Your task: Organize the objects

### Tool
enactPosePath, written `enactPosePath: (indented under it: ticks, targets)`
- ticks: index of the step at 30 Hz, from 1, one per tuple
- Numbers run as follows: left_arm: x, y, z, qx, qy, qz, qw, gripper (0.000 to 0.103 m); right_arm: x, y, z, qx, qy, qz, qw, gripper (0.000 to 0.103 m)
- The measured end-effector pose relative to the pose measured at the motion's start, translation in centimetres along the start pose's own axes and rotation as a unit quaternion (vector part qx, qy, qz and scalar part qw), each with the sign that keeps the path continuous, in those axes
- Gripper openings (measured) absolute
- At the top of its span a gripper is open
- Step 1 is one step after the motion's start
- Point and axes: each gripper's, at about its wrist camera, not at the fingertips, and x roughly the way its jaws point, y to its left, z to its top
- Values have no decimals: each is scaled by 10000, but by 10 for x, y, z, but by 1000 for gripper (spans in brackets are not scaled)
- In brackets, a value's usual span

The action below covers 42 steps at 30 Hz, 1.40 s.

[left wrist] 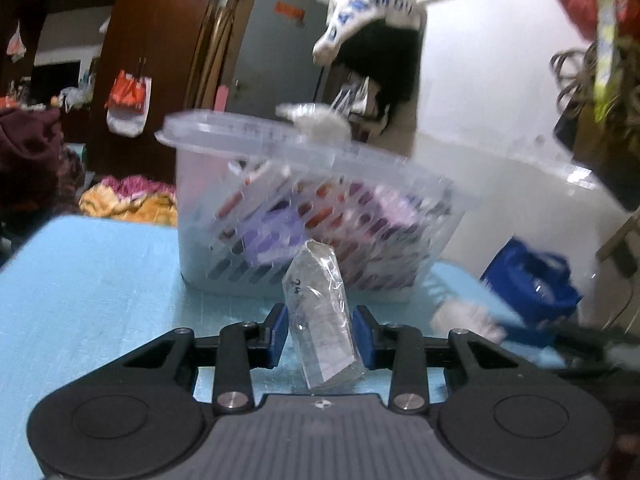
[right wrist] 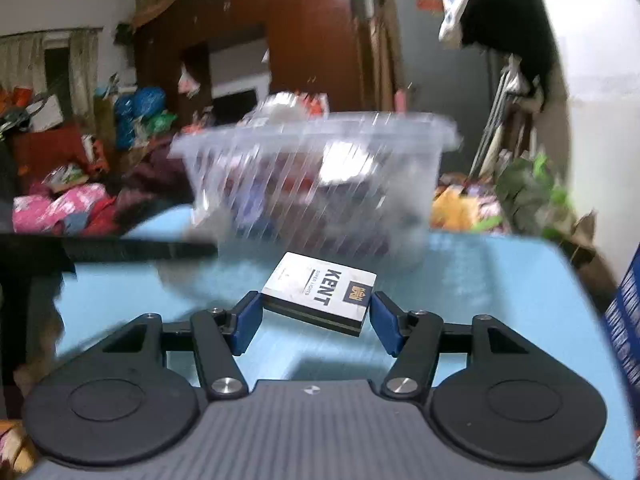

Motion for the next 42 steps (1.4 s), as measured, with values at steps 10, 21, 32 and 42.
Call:
enactPosePath:
  ticks: [10, 21, 32, 42]
  targets:
    - [-41, -11, 50, 304, -860, -211, 9956, 40, -40, 25, 52, -274, -1215, -466, 9911, 62]
    - [44, 5, 156, 262, -393, 651, 9968, 46, 59, 12, 150, -693, -818, -925, 9899, 76]
    - [16, -1, 124, 896, -678, 1005, 9886, 103, 7, 15, 117, -218, -1005, -845, 9911, 103]
    - [-8, -2, 96, 496, -439, 742, 9950, 103, -13, -4, 83, 159, -771, -791, 9938, 103]
